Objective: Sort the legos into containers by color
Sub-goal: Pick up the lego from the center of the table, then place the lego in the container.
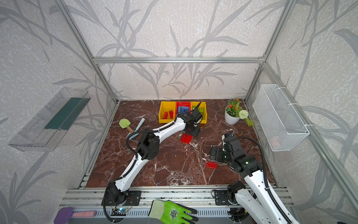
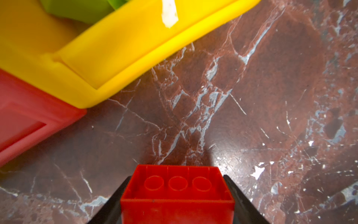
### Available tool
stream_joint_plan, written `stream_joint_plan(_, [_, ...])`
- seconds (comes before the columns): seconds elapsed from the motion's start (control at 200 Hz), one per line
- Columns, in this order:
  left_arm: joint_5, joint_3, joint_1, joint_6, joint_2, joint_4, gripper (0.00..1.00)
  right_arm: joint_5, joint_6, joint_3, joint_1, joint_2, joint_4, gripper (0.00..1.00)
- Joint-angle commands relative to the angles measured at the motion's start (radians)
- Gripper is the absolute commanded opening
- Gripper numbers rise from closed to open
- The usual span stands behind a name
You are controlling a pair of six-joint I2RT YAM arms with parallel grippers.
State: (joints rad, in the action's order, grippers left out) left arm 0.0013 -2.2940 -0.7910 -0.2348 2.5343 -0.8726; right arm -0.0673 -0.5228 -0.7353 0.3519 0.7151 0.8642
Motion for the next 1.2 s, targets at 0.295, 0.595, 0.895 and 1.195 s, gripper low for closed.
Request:
stream_joint_plan(0.295, [-0.08, -0.005, 0.01, 0.01, -0.08, -0.067, 0.53, 0.002, 0.019, -0.054, 0.004, 0.041, -0.026, 0.99])
stream_joint_plan(0.595, [-0.109, 0.118, 0.1, -0.009, -0.265, -0.035, 0.51, -0.033, 0.022, -0.116, 0.005, 0.154, -0.09, 0.99])
stream_joint_plan(0.895, [-0.087, 0.191, 0.264, -0.033, -0.338, -0.006, 0.51, -0.065, 0.031, -0.213, 0.009, 0.313, -0.149, 0.99])
stream_joint_plan(1.195, [-0.095, 0.038, 0.35, -0.047, -0.221, -0.055, 0.51, -0.085, 0.05, -0.335, 0.016, 0.497, -0.181, 0.99])
